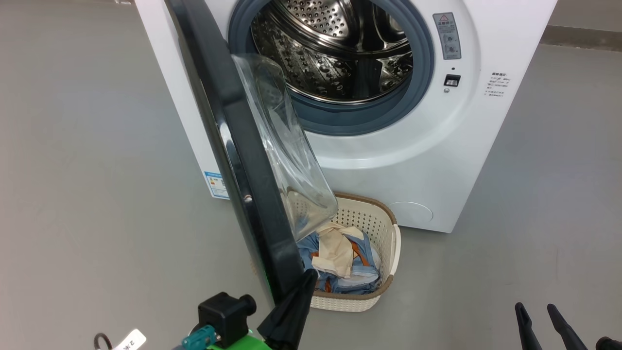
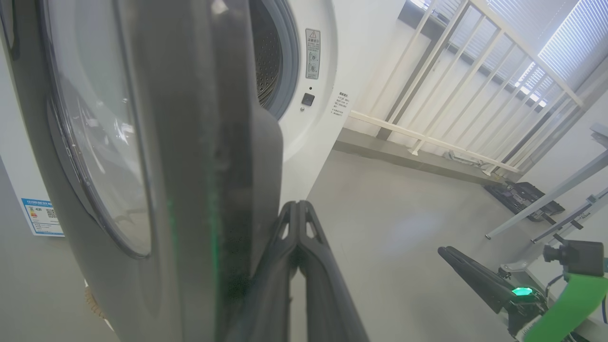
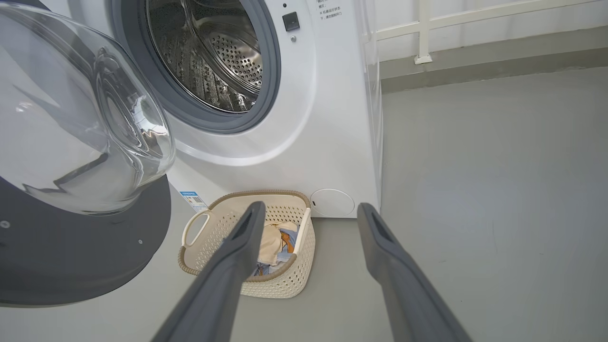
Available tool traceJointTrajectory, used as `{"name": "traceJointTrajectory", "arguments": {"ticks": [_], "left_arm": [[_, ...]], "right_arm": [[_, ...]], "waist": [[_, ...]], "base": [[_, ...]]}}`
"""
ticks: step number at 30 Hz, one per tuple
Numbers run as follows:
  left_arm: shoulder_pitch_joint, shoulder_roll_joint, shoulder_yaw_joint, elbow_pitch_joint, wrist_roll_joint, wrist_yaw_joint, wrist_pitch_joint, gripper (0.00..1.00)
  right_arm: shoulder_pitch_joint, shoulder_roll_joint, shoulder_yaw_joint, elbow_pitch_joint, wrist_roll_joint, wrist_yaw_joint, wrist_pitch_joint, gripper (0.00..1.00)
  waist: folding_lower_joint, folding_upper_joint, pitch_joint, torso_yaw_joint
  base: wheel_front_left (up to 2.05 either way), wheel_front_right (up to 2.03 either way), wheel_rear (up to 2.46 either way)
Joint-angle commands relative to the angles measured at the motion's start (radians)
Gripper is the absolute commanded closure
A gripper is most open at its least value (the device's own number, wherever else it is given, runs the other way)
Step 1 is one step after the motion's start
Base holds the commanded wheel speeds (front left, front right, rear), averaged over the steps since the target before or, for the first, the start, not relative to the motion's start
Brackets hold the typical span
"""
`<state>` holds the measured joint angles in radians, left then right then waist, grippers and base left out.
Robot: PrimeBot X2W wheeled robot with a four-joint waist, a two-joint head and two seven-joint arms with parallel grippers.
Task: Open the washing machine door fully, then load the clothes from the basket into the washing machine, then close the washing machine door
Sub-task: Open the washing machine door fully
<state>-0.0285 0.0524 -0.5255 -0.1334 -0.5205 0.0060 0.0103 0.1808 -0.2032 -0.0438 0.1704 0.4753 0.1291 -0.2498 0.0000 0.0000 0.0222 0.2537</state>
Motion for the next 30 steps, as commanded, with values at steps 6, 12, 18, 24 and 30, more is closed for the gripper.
{"name": "traceJointTrajectory", "arguments": {"ticks": [6,12,18,24,30], "left_arm": [[-0.047,0.002,0.033,-0.008,0.003,0.016,-0.016,1.00],[-0.049,0.003,0.036,-0.005,0.008,0.028,-0.023,1.00],[-0.053,0.003,0.037,0.001,0.008,0.037,-0.032,1.00],[-0.054,0.004,0.044,0.008,0.014,0.053,-0.043,1.00],[-0.057,0.005,0.050,0.018,0.020,0.066,-0.051,1.00]], "right_arm": [[-0.031,-0.018,0.020,-0.022,-0.006,0.002,-0.012,0.00],[-0.036,-0.017,0.022,-0.020,-0.007,0.002,-0.012,0.00],[-0.040,-0.017,0.021,-0.018,-0.006,0.002,-0.012,0.00],[-0.040,-0.018,0.021,-0.017,-0.005,0.002,-0.012,0.00],[-0.037,-0.018,0.022,-0.016,-0.003,0.002,-0.012,0.00]], "waist": [[0.0000,0.0000,0.002,0.012],[0.0000,0.0000,0.006,0.033],[0.0000,0.0000,0.006,0.053],[0.0000,0.0000,0.004,0.065],[0.0000,0.0000,0.001,0.087]], "base": [[0.00,0.00,0.00],[0.00,0.00,0.00],[0.00,0.00,0.00],[0.00,0.00,0.00],[0.00,0.00,0.00]]}}
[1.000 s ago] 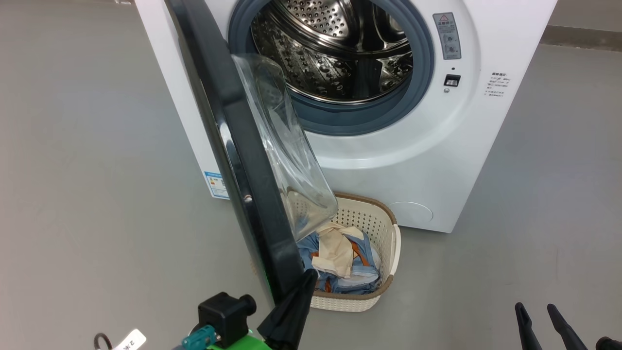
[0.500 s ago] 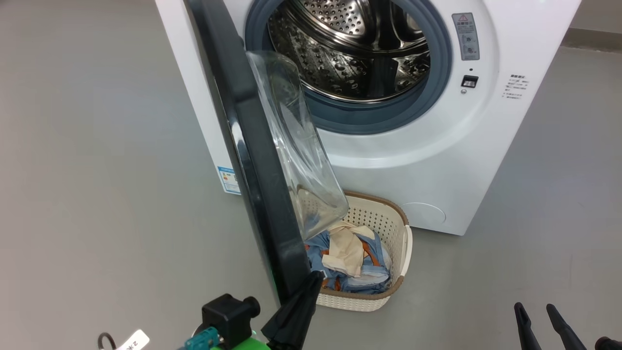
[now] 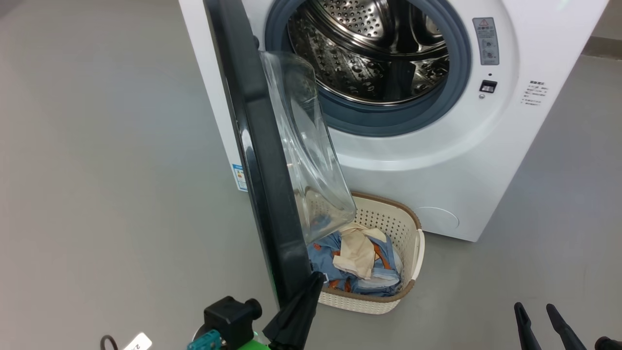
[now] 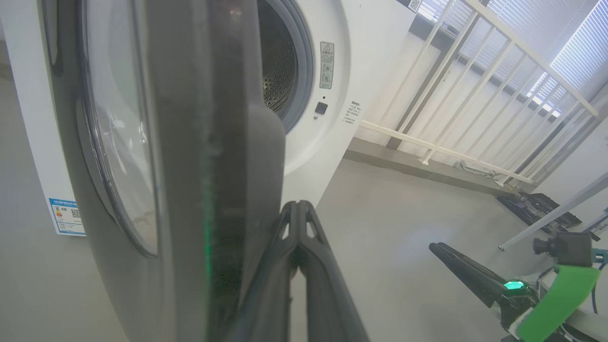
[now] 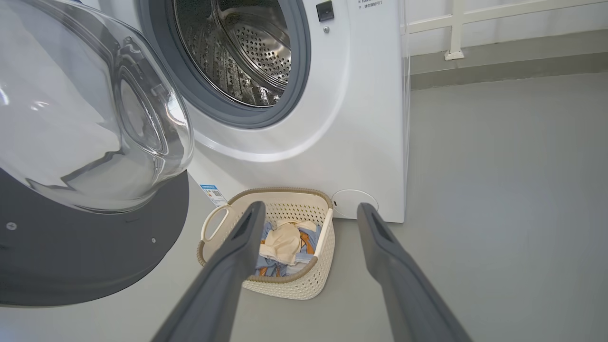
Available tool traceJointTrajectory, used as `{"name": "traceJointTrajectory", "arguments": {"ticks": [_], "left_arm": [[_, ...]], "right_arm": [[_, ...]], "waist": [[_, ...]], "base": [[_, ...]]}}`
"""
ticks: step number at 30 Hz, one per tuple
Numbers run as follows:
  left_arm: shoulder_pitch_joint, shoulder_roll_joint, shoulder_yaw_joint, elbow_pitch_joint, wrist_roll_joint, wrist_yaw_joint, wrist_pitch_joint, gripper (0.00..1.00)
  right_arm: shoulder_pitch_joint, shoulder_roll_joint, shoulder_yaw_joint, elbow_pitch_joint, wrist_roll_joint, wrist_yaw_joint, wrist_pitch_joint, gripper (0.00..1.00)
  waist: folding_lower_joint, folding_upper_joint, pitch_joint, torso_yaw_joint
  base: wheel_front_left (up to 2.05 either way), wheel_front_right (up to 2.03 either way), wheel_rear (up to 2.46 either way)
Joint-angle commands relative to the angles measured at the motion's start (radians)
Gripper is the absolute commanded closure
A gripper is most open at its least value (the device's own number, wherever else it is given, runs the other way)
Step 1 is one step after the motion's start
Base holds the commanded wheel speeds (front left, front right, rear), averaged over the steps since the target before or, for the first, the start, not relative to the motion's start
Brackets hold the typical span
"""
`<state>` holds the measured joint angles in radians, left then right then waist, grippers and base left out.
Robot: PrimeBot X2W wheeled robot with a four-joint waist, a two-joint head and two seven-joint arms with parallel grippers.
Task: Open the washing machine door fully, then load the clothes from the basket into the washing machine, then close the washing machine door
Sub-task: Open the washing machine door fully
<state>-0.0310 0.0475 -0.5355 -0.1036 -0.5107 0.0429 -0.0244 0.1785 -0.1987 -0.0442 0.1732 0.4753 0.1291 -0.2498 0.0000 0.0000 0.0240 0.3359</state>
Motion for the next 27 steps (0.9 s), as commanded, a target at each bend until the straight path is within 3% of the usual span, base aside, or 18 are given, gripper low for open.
{"name": "traceJointTrajectory", "arguments": {"ticks": [1,27], "left_arm": [[-0.055,0.010,0.061,-0.010,0.010,0.031,-0.018,1.00],[-0.057,0.044,0.117,0.016,0.012,0.080,-0.054,1.00]], "right_arm": [[-0.034,-0.023,0.023,-0.019,-0.003,0.002,-0.012,0.00],[-0.033,-0.022,0.031,-0.016,-0.003,0.002,-0.012,0.00]], "waist": [[0.0000,0.0000,-0.001,0.010],[0.0000,0.0000,-0.006,0.187]], "base": [[0.00,0.00,0.00],[0.00,0.00,0.00]]}}
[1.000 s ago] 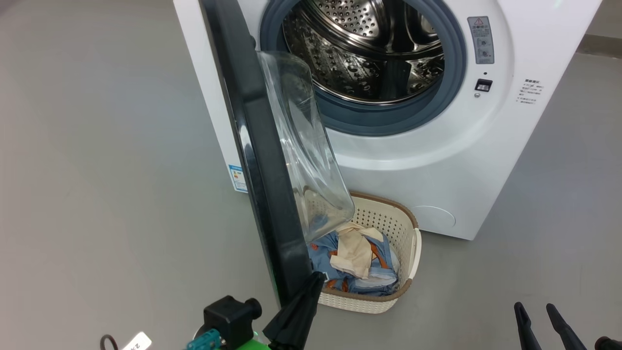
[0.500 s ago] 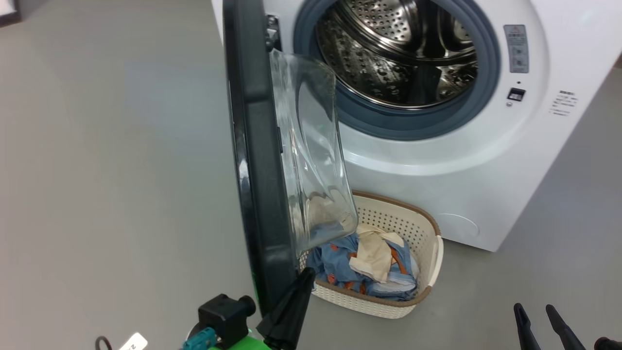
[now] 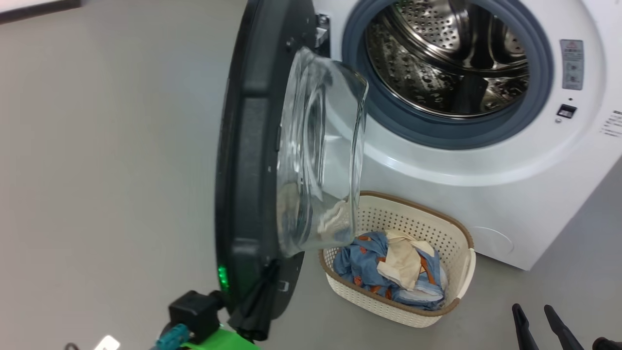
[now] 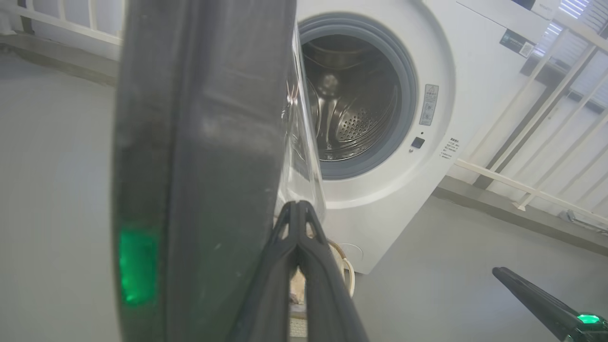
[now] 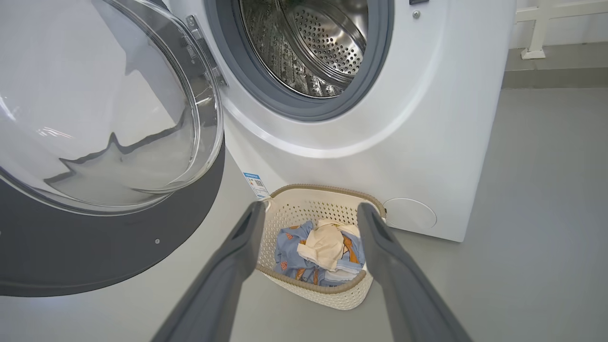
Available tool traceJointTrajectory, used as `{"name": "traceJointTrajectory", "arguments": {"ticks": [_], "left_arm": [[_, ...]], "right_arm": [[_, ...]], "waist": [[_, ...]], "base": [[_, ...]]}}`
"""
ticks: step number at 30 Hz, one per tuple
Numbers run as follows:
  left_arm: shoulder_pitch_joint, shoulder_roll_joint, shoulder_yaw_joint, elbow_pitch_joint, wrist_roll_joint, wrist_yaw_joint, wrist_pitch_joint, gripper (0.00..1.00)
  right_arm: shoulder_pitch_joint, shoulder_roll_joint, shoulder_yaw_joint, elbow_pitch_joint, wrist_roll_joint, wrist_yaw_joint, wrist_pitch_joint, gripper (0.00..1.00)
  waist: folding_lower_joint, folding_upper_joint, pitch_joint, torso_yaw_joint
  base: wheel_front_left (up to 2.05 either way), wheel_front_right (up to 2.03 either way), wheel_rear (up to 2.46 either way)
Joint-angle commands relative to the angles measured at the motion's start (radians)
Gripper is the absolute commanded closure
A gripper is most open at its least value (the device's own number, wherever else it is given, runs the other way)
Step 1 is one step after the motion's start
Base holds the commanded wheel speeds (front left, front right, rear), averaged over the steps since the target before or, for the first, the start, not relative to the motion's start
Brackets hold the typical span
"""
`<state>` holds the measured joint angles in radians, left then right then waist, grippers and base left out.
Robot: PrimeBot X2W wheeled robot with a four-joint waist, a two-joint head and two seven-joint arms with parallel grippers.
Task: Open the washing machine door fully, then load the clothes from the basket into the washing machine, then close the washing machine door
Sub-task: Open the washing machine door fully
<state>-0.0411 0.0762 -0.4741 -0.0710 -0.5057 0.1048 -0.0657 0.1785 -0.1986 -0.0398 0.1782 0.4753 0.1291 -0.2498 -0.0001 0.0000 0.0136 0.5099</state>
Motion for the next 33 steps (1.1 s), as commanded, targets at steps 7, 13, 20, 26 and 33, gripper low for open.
{"name": "traceJointTrajectory", "arguments": {"ticks": [7,13,20,26,33], "left_arm": [[-0.063,0.038,0.130,0.017,0.003,0.050,-0.058,1.00],[-0.097,0.053,0.186,0.091,-0.006,0.066,-0.094,1.00],[-0.142,0.072,0.262,0.196,-0.024,0.085,-0.137,1.00],[-0.205,0.097,0.327,0.329,-0.029,0.087,-0.173,1.00],[-0.283,0.121,0.409,0.460,-0.022,0.082,-0.194,1.00]], "right_arm": [[-0.061,-0.037,0.050,-0.011,-0.002,0.002,-0.012,0.00],[-0.068,-0.047,0.061,-0.005,0.004,0.002,-0.012,0.00],[-0.053,-0.056,0.059,-0.003,0.010,0.002,-0.012,0.00],[-0.029,-0.057,0.057,-0.007,0.013,0.002,-0.012,0.00],[-0.012,-0.071,0.060,-0.010,0.012,0.002,-0.012,0.00]], "waist": [[0.0001,0.0000,0.018,0.021],[0.0001,0.0000,0.015,0.019],[0.0001,0.0000,0.006,0.014],[0.0001,0.0000,-0.009,0.002],[0.0001,0.0000,-0.013,-0.039]], "base": [[0.00,0.00,0.00],[0.00,0.00,0.00],[0.00,0.00,0.00],[0.00,0.00,0.00],[0.00,0.00,0.00]]}}
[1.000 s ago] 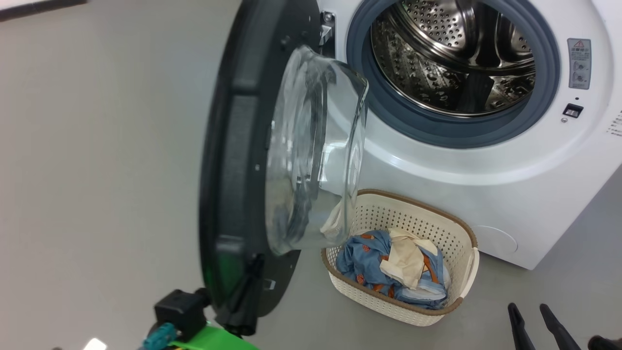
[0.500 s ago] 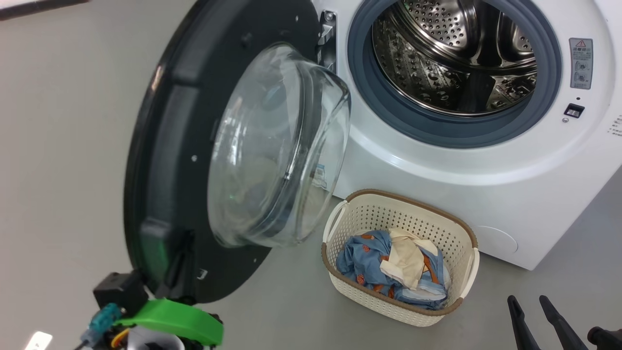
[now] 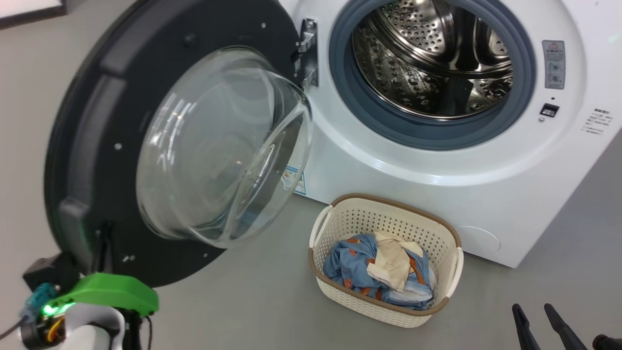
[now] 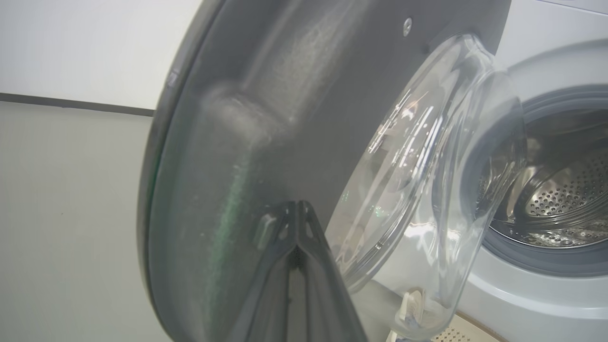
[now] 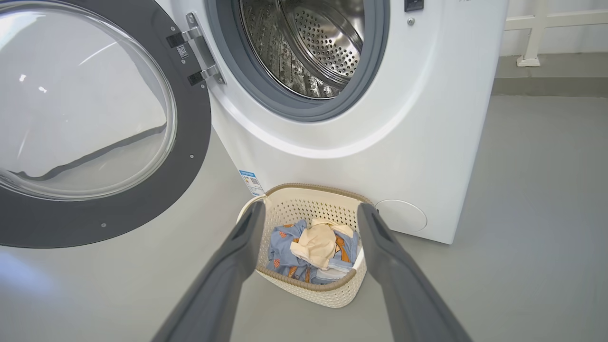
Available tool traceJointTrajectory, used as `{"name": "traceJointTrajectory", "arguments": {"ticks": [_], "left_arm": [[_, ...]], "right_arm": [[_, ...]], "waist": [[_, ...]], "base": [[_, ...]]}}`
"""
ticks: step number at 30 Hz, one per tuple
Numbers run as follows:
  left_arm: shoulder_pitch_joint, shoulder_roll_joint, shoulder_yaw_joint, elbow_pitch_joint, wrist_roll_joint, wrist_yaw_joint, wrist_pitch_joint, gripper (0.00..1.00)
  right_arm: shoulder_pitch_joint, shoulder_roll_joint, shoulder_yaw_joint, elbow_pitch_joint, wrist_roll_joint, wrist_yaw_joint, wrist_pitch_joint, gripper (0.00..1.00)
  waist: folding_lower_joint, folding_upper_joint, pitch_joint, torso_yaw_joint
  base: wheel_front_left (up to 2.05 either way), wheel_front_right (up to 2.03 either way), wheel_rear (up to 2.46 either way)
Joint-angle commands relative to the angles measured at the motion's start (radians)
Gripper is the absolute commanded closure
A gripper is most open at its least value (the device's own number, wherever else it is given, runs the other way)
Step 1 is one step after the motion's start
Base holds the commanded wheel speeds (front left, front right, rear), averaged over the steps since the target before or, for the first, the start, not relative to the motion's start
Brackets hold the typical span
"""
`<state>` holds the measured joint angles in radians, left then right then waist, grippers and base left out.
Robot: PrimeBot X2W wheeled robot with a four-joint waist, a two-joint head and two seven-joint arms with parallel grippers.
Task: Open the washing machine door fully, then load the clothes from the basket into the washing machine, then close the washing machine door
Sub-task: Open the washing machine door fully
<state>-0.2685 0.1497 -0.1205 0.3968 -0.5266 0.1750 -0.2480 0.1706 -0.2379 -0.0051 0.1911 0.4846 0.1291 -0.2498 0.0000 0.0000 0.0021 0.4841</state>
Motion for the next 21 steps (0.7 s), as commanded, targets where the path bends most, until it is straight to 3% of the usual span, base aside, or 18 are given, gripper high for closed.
{"name": "traceJointTrajectory", "arguments": {"ticks": [1,10,21], "left_arm": [[-0.064,0.050,0.069,0.007,0.000,0.010,-0.012,1.00],[-0.114,0.051,0.227,0.061,0.073,0.008,-0.013,1.00],[-0.177,0.039,0.367,0.114,0.153,-0.033,-0.014,1.00]], "right_arm": [[-0.001,-0.034,0.024,-0.024,0.003,0.002,-0.012,0.00],[0.002,-0.056,0.030,-0.026,0.006,0.002,-0.012,0.00],[-0.018,-0.084,0.037,-0.031,0.005,0.002,-0.012,0.00]], "waist": [[0.0000,0.0000,-0.001,-0.018],[0.0000,0.0000,0.005,-0.057],[0.0000,0.0000,0.054,-0.100]], "base": [[0.00,0.00,0.00],[0.00,0.00,0.00],[0.00,0.00,0.00]]}}
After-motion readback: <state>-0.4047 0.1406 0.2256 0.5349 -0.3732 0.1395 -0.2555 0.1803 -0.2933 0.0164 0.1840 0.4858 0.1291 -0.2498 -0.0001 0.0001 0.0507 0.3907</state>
